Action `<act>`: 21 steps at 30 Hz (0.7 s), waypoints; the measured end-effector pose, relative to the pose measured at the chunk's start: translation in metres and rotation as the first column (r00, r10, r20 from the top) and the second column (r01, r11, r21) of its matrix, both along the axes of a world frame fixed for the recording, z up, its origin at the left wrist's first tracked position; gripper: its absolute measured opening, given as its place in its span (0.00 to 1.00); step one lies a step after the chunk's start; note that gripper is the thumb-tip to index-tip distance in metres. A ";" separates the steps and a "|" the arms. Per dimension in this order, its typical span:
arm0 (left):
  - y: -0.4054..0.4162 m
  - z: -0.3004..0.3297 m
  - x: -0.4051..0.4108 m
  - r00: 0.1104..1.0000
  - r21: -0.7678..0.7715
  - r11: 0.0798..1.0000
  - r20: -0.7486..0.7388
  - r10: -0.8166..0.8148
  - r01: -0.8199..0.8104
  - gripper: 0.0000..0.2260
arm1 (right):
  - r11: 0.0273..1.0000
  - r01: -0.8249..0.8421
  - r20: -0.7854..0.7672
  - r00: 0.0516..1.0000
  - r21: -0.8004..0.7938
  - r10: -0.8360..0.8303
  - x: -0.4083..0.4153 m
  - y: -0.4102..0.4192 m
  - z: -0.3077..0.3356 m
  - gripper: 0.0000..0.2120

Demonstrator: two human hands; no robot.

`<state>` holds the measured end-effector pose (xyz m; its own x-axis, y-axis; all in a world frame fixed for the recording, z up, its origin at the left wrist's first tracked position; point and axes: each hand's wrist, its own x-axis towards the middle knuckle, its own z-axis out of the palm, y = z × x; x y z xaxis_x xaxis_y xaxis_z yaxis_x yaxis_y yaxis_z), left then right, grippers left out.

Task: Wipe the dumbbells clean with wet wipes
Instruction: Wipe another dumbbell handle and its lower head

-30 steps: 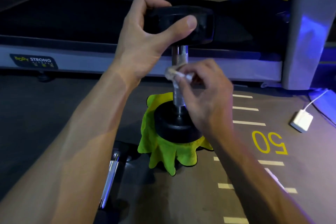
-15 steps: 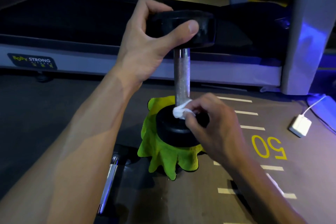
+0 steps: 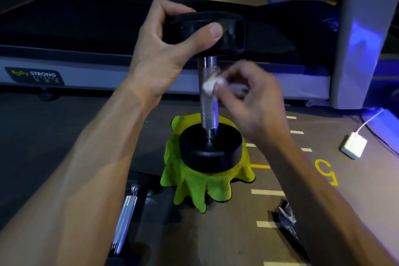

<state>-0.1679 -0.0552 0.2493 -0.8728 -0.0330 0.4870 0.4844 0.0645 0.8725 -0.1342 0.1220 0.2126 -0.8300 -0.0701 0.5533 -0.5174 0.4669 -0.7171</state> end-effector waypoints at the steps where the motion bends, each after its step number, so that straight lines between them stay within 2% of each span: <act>1: 0.000 0.000 0.000 1.000 -0.004 1.000 0.001 -0.003 0.003 0.20 | 0.996 0.015 -0.035 0.999 -0.086 -0.018 -0.006 -0.004 0.004 0.02; 3: -0.002 0.000 -0.001 1.000 -0.002 1.000 0.007 -0.007 0.007 0.20 | 0.990 0.037 -0.060 0.997 -0.133 -0.045 0.001 -0.011 -0.008 0.02; 6: -0.005 -0.004 -0.003 1.000 0.023 1.000 -0.001 -0.003 0.003 0.20 | 0.997 0.082 -0.083 0.993 0.009 -0.081 0.022 -0.006 -0.032 0.04; 7: -0.006 -0.004 -0.003 1.000 0.030 1.000 -0.006 -0.004 0.004 0.20 | 0.997 0.082 -0.106 0.991 0.006 -0.081 0.019 -0.006 -0.029 0.05; 11: 0.000 -0.002 -0.001 0.999 0.027 0.999 0.001 -0.038 0.038 0.21 | 0.971 0.109 -0.248 0.955 -0.211 -0.161 -0.007 -0.024 -0.007 0.06; 12: -0.001 -0.002 -0.001 0.999 0.032 0.999 -0.004 -0.040 0.040 0.21 | 0.971 0.116 -0.242 0.956 -0.208 -0.166 -0.003 -0.027 -0.012 0.05; 14: -0.002 -0.004 -0.003 0.999 0.050 0.998 -0.012 -0.049 0.049 0.20 | 0.986 0.126 -0.177 0.974 -0.107 -0.144 0.012 -0.018 -0.030 0.03; 17: -0.005 -0.002 -0.004 0.996 0.052 0.994 -0.002 -0.092 0.092 0.20 | 0.998 0.053 -0.071 0.996 -0.021 -0.054 0.021 0.003 -0.032 0.04; 19: -0.006 -0.001 -0.005 0.991 0.061 0.989 0.021 -0.133 0.132 0.19 | 0.999 0.008 -0.103 0.995 -0.052 -0.013 0.007 0.001 -0.019 0.05; 21: -0.005 0.002 -0.005 0.982 0.072 0.981 0.039 -0.183 0.180 0.18 | 0.983 -0.004 -0.136 0.990 -0.182 -0.021 -0.008 -0.006 -0.010 0.03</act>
